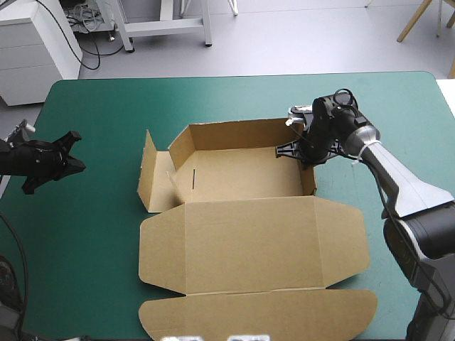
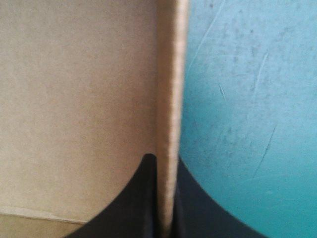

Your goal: Fold the box

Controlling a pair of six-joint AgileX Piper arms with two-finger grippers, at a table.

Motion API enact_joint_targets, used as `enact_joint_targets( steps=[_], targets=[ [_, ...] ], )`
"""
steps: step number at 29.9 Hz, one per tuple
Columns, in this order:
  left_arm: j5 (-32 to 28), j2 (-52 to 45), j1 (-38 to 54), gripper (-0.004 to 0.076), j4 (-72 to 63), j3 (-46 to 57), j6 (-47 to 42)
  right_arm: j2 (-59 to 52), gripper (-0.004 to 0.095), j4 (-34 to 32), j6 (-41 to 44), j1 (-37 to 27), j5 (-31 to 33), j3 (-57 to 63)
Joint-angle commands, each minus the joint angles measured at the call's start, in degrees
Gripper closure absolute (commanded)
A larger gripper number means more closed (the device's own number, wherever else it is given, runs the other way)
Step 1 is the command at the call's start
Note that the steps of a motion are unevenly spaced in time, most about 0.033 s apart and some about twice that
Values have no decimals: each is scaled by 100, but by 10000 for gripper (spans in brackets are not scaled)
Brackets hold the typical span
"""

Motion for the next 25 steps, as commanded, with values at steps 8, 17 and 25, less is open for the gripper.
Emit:
enact_joint_targets(
  steps=[8, 17, 25],
  targets=[
    [-117, -237, 6, 734, -264, -141, 1294, -1521, 927, -115, -755, -24, -188, -1299],
    [-164, -226, 6, 734, -242, -141, 1759, -1857, 927, 14, -1115, -24, -291, -1748],
    [90, -79, 6, 623, 110, -141, 2416, -1857, 927, 887, -1448, -24, -282, -1748]
  ],
)
